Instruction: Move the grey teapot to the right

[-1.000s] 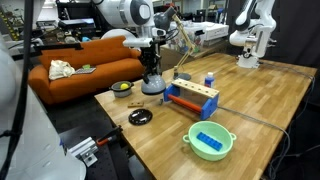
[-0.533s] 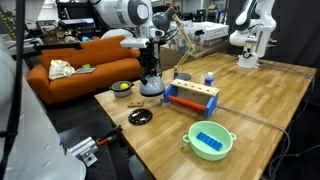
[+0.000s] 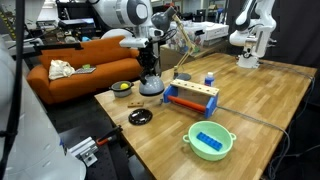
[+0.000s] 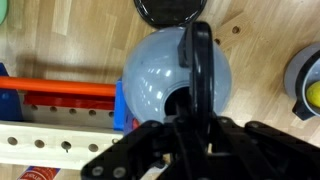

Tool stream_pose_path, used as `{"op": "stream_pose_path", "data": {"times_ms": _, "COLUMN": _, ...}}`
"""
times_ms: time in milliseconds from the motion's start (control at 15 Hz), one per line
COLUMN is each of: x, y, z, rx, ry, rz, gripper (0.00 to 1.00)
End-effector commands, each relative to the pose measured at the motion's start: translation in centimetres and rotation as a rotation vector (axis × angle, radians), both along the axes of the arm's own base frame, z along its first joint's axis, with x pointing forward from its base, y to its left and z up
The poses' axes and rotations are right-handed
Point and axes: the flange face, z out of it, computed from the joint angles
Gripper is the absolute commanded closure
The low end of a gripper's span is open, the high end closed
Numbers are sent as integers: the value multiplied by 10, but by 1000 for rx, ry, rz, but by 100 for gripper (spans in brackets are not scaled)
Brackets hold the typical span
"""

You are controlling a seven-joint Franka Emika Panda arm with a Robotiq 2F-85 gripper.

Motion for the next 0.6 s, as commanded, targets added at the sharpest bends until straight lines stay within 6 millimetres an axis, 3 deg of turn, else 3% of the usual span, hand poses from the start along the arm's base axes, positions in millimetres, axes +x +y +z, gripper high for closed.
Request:
{"op": "stream_pose_path", "data": {"times_ms": 0, "x": -8, "y": 7, "z": 18, "rx": 8, "ry": -21, "rz": 27, "gripper": 95}}
{"op": "stream_pose_path", "data": {"times_ms": 267, "x": -19, "y": 8, "z": 34, "rx": 6, "ry": -44, "rz": -8, "gripper": 95}}
{"op": "stream_pose_path", "data": {"times_ms": 533, "x": -33, "y": -7, "z": 34, "rx": -12, "ry": -41, "rz": -139, "gripper": 95}}
